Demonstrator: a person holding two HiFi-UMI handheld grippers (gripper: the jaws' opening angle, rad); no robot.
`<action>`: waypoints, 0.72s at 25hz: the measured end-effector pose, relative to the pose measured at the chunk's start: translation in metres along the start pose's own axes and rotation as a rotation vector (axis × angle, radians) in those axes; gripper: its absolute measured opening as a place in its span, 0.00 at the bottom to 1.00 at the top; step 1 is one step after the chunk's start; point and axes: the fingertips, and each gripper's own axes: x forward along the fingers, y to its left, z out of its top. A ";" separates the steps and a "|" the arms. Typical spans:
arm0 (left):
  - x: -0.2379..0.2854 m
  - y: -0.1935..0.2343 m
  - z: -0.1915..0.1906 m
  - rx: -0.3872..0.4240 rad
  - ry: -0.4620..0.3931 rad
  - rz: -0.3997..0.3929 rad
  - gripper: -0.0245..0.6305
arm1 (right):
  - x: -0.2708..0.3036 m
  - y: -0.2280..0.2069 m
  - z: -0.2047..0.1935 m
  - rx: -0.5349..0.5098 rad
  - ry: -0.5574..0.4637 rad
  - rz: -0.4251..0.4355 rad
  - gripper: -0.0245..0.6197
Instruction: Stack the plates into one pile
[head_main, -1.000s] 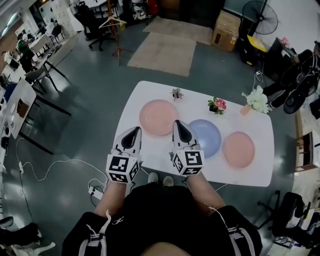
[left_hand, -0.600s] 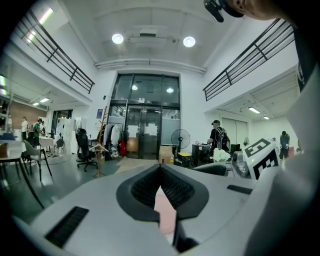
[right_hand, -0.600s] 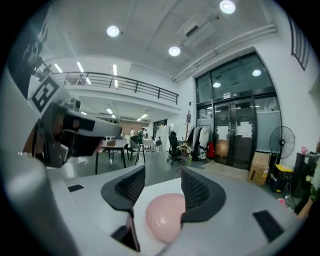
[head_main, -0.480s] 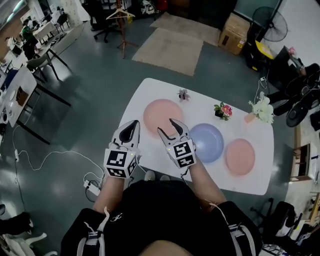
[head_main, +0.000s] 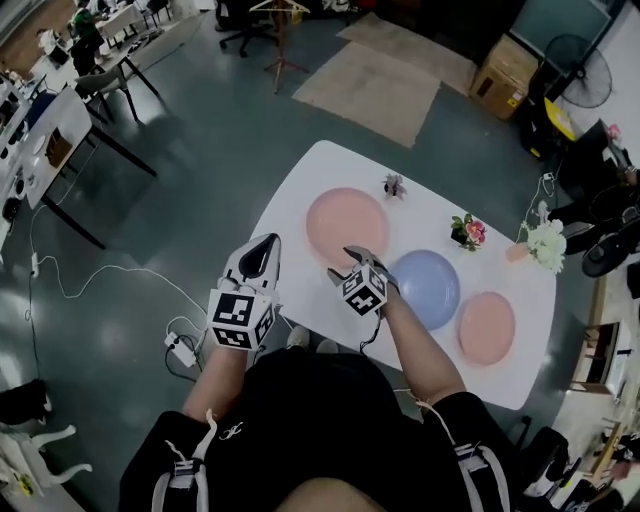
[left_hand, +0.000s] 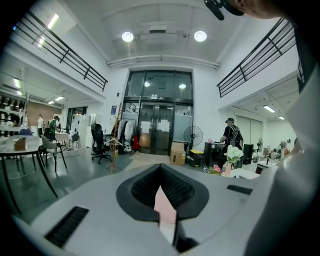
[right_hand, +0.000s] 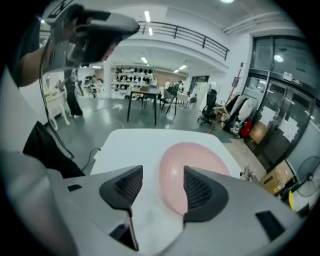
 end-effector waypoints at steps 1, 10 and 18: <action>-0.002 0.003 -0.003 -0.004 0.004 0.009 0.06 | 0.008 0.002 -0.009 -0.034 0.042 0.010 0.44; -0.025 0.027 -0.019 -0.017 0.047 0.066 0.06 | 0.057 -0.003 -0.079 -0.433 0.412 -0.041 0.41; -0.037 0.037 -0.022 -0.040 0.044 0.103 0.06 | 0.068 -0.009 -0.094 -0.461 0.463 -0.056 0.12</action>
